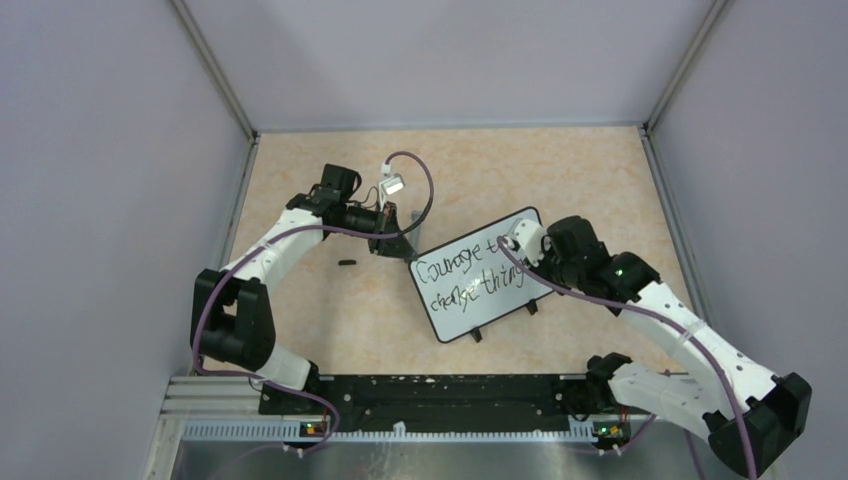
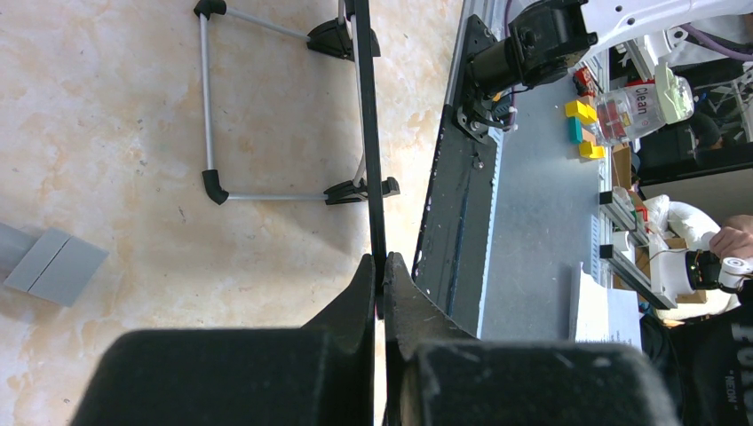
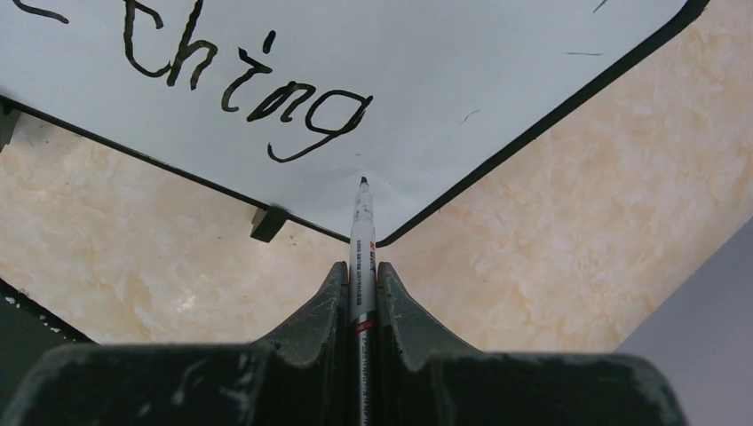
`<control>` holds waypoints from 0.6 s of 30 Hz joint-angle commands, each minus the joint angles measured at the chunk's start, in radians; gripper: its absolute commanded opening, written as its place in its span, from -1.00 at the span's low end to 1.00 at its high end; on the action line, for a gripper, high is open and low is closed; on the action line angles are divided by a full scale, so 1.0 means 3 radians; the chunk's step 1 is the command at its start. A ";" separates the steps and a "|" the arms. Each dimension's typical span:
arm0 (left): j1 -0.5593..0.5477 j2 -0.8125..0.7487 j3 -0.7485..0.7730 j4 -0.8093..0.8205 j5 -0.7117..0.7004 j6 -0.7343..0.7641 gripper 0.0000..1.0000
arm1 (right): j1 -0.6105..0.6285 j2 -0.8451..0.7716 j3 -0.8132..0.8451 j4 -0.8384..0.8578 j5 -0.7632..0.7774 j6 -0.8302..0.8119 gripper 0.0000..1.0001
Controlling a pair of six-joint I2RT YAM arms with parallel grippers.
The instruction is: Write a sentence on the whiteboard
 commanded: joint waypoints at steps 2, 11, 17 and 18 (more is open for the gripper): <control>-0.0031 0.0077 0.0038 -0.0025 -0.0160 0.0099 -1.00 | -0.0236 -0.0057 0.0109 0.0030 -0.0265 -0.0074 -1.00; -0.0031 0.0080 0.0043 -0.0025 -0.0163 0.0100 -1.00 | -0.0285 -0.0111 0.0066 0.0258 -0.0322 0.0001 -1.00; -0.0031 0.0088 0.0043 -0.0025 -0.0168 0.0105 -1.00 | -0.0285 -0.0106 0.0105 0.0342 -0.0322 0.0056 -1.00; -0.0031 0.0090 0.0042 -0.0024 -0.0166 0.0103 -1.00 | -0.0285 -0.0110 0.0111 0.0340 -0.0322 0.0055 -1.00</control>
